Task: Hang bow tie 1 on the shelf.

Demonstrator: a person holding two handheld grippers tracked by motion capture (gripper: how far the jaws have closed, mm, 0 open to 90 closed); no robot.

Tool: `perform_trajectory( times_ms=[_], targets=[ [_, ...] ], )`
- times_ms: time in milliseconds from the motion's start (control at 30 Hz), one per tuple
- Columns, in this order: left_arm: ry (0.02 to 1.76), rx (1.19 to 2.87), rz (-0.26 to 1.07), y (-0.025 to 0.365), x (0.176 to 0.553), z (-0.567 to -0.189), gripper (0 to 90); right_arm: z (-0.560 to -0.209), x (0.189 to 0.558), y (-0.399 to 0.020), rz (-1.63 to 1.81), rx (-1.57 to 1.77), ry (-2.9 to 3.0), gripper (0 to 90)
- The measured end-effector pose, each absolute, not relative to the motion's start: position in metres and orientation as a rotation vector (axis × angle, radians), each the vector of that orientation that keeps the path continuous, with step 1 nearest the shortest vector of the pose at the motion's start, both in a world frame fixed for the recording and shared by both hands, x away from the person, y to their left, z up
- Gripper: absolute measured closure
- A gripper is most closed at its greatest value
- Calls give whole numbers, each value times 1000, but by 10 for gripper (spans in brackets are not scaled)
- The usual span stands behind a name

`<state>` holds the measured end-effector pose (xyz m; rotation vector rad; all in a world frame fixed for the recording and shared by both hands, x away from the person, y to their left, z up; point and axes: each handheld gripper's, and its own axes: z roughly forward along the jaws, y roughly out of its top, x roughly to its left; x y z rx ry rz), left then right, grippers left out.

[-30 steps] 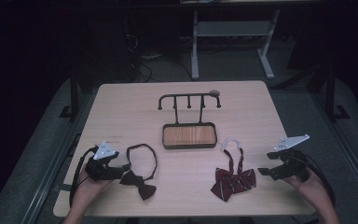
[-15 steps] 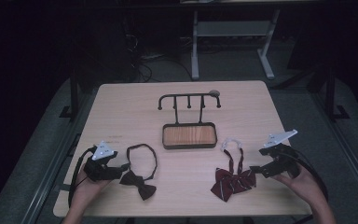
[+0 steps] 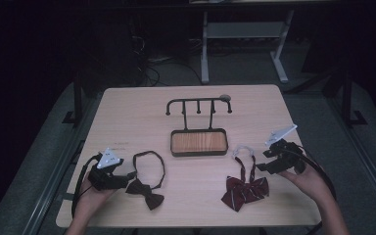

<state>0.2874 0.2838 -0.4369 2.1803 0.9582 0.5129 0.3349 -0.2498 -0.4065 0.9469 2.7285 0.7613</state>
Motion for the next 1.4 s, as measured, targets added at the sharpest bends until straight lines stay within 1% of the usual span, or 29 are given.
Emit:
perform_trajectory(
  times_ms=[267,433,533,900,1100,1400],
  targets=[
    [953,2176,515,284,288,-437,311,-403,350,-237,691,956,2758,441],
    [948,2181,515,283,288,-437,311,-401,360,-230,682,954,2757,487],
    [950,2178,513,284,289,-437,310,-401,364,-228,675,969,2765,490],
    [947,2174,513,284,288,-436,310,-412,384,-221,598,1055,2769,539],
    [943,2176,514,283,288,-435,311,-420,389,-220,541,1105,2762,564],
    [945,2162,505,283,288,-434,310,-429,394,-220,490,1161,2775,576]
  ],
)
